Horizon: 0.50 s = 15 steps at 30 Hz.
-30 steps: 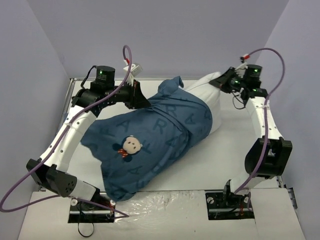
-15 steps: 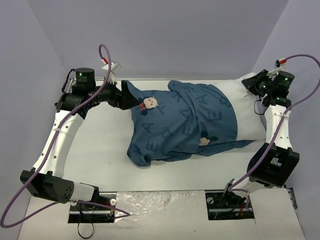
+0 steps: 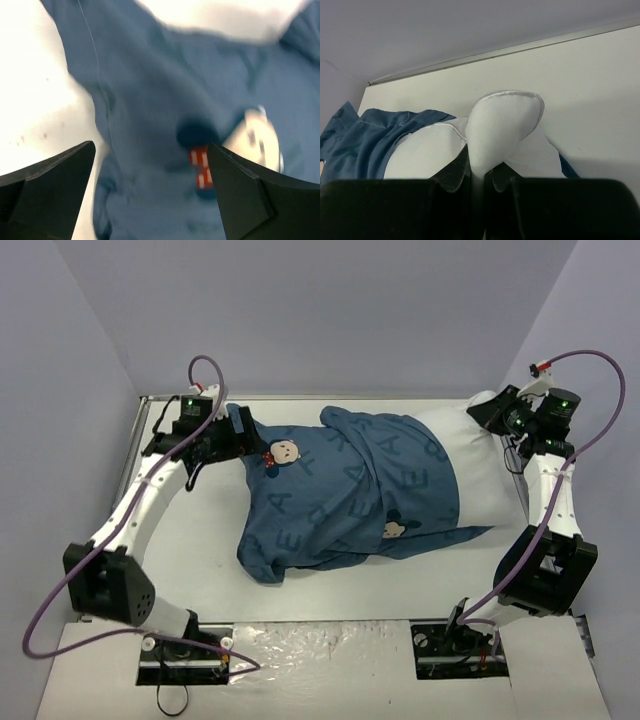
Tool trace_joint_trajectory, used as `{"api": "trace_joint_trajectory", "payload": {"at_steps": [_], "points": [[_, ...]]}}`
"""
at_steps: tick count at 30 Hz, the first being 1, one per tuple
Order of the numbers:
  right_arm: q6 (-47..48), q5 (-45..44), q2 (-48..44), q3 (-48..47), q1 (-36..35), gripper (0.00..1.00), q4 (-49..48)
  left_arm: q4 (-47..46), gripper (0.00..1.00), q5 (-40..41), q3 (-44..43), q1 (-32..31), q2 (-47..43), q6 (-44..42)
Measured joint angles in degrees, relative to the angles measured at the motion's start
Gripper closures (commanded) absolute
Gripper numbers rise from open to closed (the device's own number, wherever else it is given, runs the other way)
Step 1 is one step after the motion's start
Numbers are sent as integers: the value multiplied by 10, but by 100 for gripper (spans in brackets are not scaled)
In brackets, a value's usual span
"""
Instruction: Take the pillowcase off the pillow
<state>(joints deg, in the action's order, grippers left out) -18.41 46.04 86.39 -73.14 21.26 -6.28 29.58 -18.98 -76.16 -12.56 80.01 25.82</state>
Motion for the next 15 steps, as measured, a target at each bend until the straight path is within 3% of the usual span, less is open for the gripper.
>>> {"api": "trace_joint_trajectory", "payload": {"at_steps": [7, 15], "points": [[23, 16, -8, 1, -10, 100, 0, -38, 6, 88, -148, 0, 143, 120], [34, 17, -31, 17, -26, 100, 1, -2, 6, 170, -178, -1, 160, 184]]}}
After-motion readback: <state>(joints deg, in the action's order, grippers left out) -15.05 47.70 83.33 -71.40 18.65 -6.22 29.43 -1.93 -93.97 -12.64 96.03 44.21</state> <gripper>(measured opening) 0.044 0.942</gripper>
